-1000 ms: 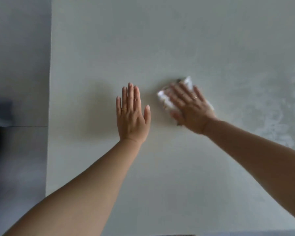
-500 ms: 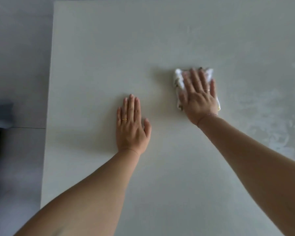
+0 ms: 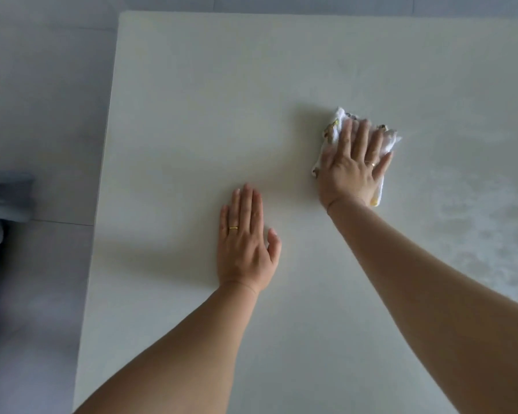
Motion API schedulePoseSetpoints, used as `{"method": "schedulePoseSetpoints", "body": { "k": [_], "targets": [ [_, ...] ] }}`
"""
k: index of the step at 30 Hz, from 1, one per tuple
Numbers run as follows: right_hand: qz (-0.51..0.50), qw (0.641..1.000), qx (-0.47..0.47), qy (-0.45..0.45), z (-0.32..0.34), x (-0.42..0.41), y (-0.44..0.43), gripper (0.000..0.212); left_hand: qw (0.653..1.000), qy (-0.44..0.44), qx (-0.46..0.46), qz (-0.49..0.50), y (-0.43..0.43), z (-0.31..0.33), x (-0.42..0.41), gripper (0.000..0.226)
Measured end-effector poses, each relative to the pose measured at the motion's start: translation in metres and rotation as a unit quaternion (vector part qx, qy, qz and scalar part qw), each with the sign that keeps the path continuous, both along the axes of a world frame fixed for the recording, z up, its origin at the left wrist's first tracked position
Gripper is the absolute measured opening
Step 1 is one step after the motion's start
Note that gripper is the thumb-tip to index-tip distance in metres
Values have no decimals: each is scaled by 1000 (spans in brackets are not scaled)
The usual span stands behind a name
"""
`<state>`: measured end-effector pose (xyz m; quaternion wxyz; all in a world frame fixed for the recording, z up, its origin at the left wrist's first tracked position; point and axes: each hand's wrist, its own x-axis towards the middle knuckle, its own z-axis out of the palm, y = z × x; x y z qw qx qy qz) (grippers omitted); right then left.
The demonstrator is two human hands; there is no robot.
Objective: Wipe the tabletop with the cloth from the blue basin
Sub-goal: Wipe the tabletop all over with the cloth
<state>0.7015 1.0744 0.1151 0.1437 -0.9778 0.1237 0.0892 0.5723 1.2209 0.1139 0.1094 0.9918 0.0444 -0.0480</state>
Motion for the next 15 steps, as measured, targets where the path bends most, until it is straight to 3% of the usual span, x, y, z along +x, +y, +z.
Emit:
{"method": "schedulePoseSetpoints", "body": {
  "k": [2, 5, 7, 9, 12, 14, 15],
  "targets": [
    [122, 992, -4, -3, 0, -25, 41, 58, 1000, 5, -1, 4, -1, 1, 0, 66],
    [361, 932, -30, -3, 2, -36, 45, 55, 1000, 12, 5, 2, -1, 2, 0, 66],
    [405, 912, -62, -18, 1, -8, 13, 55, 1000, 10, 6, -5, 1, 1, 0, 67],
    [307, 949, -65, -15, -2, 23, -22, 53, 1000, 10, 5, -7, 1, 0, 0, 68],
    [41, 999, -28, -1, -3, 46, -28, 54, 1000, 7, 0, -5, 1, 0, 1, 68],
    [14, 999, -29, 1, -2, 36, 7, 56, 1000, 10, 0, -3, 1, 0, -1, 68],
    [71, 997, -23, -4, -1, 26, 24, 57, 1000, 13, 0, -1, 1, 0, -1, 68]
  ]
}}
